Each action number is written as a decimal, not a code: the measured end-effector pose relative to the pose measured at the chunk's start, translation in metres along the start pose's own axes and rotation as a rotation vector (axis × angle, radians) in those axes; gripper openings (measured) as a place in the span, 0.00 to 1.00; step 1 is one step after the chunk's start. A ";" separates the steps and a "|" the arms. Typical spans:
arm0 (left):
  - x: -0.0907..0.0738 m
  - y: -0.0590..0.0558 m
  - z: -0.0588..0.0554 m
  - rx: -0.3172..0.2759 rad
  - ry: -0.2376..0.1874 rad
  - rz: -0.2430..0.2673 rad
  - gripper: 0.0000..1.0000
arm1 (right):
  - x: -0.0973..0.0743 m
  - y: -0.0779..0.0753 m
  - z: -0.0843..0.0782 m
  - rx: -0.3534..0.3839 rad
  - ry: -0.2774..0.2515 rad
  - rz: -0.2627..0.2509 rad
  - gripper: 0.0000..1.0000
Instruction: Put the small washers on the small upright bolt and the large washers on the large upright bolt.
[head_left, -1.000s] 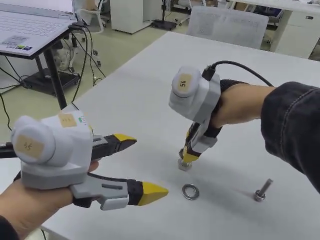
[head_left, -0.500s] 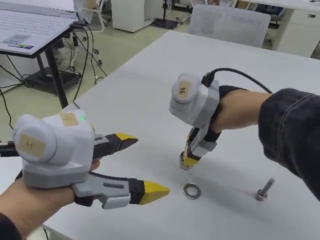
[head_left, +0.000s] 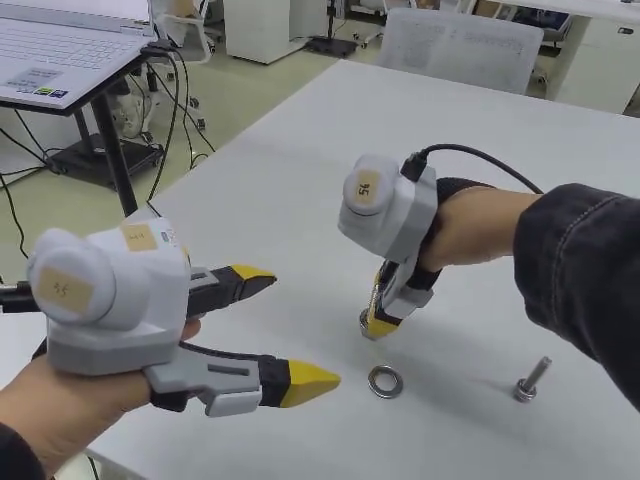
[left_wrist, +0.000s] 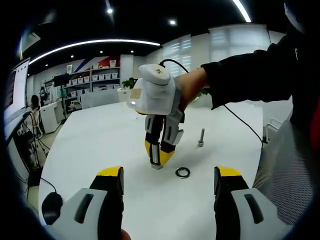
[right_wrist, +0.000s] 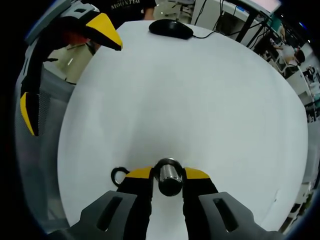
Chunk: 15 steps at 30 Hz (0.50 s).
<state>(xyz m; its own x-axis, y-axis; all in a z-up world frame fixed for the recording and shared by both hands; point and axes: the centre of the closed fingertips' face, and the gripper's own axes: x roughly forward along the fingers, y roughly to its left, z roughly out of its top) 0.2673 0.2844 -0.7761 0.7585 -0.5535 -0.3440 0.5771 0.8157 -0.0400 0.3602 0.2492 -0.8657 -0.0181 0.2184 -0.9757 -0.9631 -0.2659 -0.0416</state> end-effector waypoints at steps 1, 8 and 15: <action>0.000 0.000 0.000 0.000 0.000 0.000 0.73 | 0.000 0.000 0.000 0.001 0.000 0.001 0.23; 0.000 0.001 -0.002 -0.002 0.002 0.000 0.73 | 0.001 0.001 0.000 0.009 -0.001 0.007 0.23; 0.000 0.000 -0.001 -0.001 0.002 -0.002 0.73 | 0.000 0.001 0.001 0.007 -0.010 0.004 0.25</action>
<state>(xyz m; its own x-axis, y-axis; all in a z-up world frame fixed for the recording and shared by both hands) 0.2670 0.2840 -0.7774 0.7568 -0.5549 -0.3455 0.5783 0.8147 -0.0416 0.3590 0.2496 -0.8651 -0.0242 0.2267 -0.9737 -0.9650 -0.2596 -0.0365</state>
